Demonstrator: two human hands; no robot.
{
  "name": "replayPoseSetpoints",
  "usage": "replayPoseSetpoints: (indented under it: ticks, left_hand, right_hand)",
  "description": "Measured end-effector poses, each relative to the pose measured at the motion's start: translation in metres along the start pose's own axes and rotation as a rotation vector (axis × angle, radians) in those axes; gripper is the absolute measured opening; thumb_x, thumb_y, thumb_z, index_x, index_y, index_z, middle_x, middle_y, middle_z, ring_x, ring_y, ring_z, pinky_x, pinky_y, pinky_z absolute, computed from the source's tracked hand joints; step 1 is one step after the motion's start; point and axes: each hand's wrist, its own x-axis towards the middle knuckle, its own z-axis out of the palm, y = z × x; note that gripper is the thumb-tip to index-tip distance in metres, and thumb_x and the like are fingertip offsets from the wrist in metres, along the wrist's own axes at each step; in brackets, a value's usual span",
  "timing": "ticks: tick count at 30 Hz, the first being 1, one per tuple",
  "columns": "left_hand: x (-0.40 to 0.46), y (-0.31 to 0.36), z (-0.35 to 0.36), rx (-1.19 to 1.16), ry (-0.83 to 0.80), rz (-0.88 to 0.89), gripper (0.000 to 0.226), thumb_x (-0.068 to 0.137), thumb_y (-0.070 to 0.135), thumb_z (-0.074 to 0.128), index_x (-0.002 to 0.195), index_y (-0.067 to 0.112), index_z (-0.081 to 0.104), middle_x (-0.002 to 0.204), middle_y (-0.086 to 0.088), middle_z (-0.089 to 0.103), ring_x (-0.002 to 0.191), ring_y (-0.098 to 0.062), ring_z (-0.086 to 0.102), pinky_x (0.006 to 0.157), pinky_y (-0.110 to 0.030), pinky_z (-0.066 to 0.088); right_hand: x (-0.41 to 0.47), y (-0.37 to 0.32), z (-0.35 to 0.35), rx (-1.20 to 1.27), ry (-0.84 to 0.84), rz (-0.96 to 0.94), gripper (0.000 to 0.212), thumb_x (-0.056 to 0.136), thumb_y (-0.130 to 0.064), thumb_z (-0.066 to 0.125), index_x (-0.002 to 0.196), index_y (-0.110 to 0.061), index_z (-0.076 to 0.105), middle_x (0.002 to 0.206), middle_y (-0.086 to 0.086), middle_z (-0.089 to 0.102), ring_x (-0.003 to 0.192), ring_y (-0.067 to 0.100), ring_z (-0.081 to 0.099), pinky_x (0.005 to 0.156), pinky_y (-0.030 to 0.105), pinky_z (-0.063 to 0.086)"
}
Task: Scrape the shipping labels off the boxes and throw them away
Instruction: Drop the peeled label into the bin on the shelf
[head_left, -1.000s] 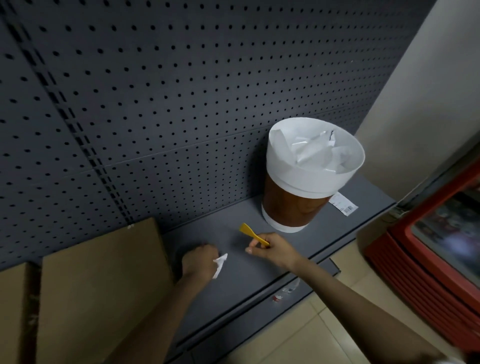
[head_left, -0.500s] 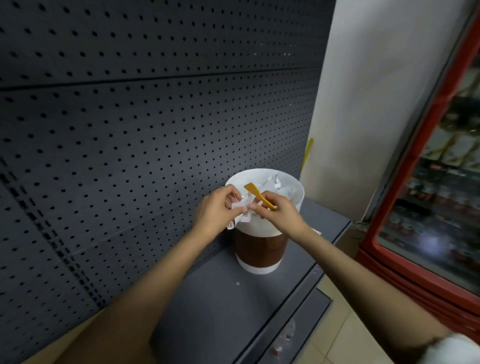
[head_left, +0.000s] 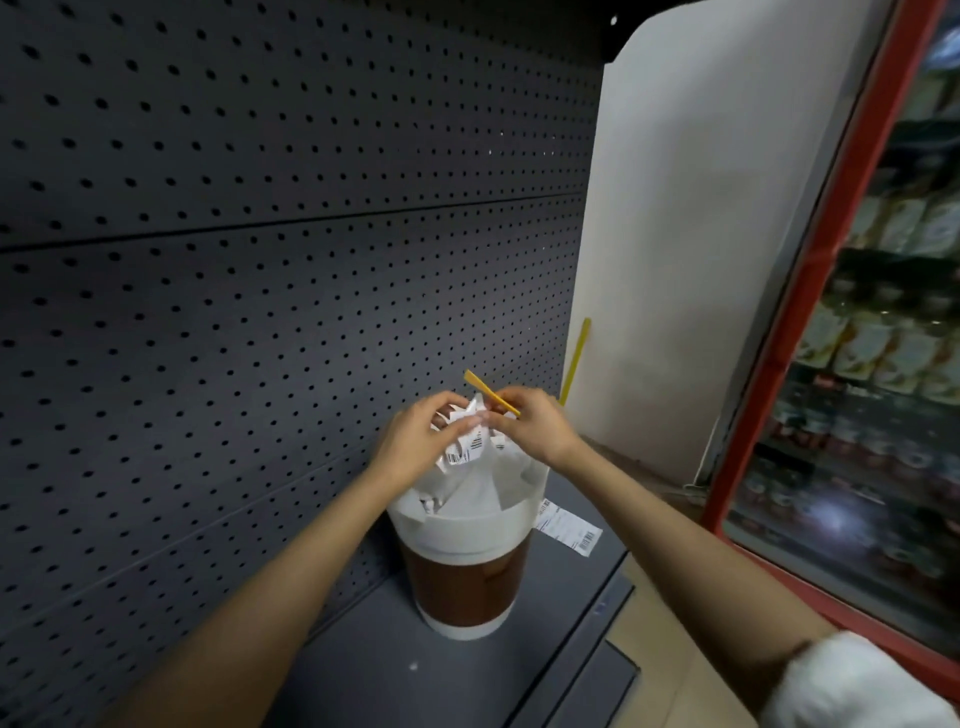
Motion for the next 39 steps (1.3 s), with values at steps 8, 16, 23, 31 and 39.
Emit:
replayPoseSetpoints:
  ticks: [8, 16, 23, 31, 39]
  left_hand:
    - [0.018, -0.028, 0.001, 0.171, 0.092, -0.112, 0.015, 0.081, 0.017, 0.063, 0.087, 0.03, 0.067, 0.096, 0.012, 0.068, 0.08, -0.008, 0.062, 0.08, -0.031, 0.052]
    - [0.015, -0.045, 0.004, 0.17, 0.145, -0.206, 0.016, 0.083, 0.015, 0.06, 0.088, 0.03, 0.065, 0.091, 0.012, 0.066, 0.079, -0.007, 0.061, 0.075, -0.028, 0.05]
    - [0.005, -0.049, 0.004, 0.116, 0.2, -0.272, 0.021, 0.082, 0.014, 0.058, 0.097, 0.027, 0.063, 0.085, 0.012, 0.064, 0.077, -0.011, 0.059, 0.082, -0.036, 0.052]
    - [-0.008, -0.035, -0.004, 0.122, 0.25, -0.28, 0.021, 0.084, 0.013, 0.057, 0.098, 0.027, 0.064, 0.087, 0.01, 0.065, 0.074, -0.008, 0.055, 0.083, -0.039, 0.054]
    - [-0.049, -0.029, -0.014, 0.072, 0.342, -0.282, 0.019, 0.084, 0.015, 0.058, 0.095, 0.028, 0.065, 0.087, 0.006, 0.067, 0.081, -0.015, 0.062, 0.083, -0.042, 0.055]
  right_hand:
    - [0.031, 0.026, 0.008, -0.136, -0.063, 0.13, 0.021, 0.083, -0.039, 0.068, 0.094, -0.021, 0.07, 0.082, -0.004, 0.066, 0.075, 0.016, 0.057, 0.059, 0.024, 0.039]
    - [0.036, 0.04, 0.053, -0.381, -0.249, 0.016, 0.023, 0.086, -0.03, 0.054, 0.072, -0.013, 0.063, 0.073, 0.009, 0.065, 0.067, 0.027, 0.053, 0.058, 0.028, 0.036]
    - [0.042, 0.045, 0.048, -0.274, -0.33, 0.106, 0.025, 0.077, -0.031, 0.055, 0.07, -0.017, 0.074, 0.056, 0.001, 0.065, 0.054, 0.017, 0.059, 0.052, 0.026, 0.041]
    - [0.044, 0.034, 0.036, -0.213, -0.332, 0.015, 0.02, 0.085, -0.028, 0.055, 0.097, -0.026, 0.07, 0.078, -0.002, 0.068, 0.044, 0.01, 0.055, 0.061, 0.027, 0.048]
    - [0.041, 0.011, 0.035, -0.074, -0.19, -0.08, 0.045, 0.087, -0.026, 0.059, 0.132, -0.025, 0.05, 0.091, -0.001, 0.063, 0.085, 0.021, 0.059, 0.072, 0.027, 0.041]
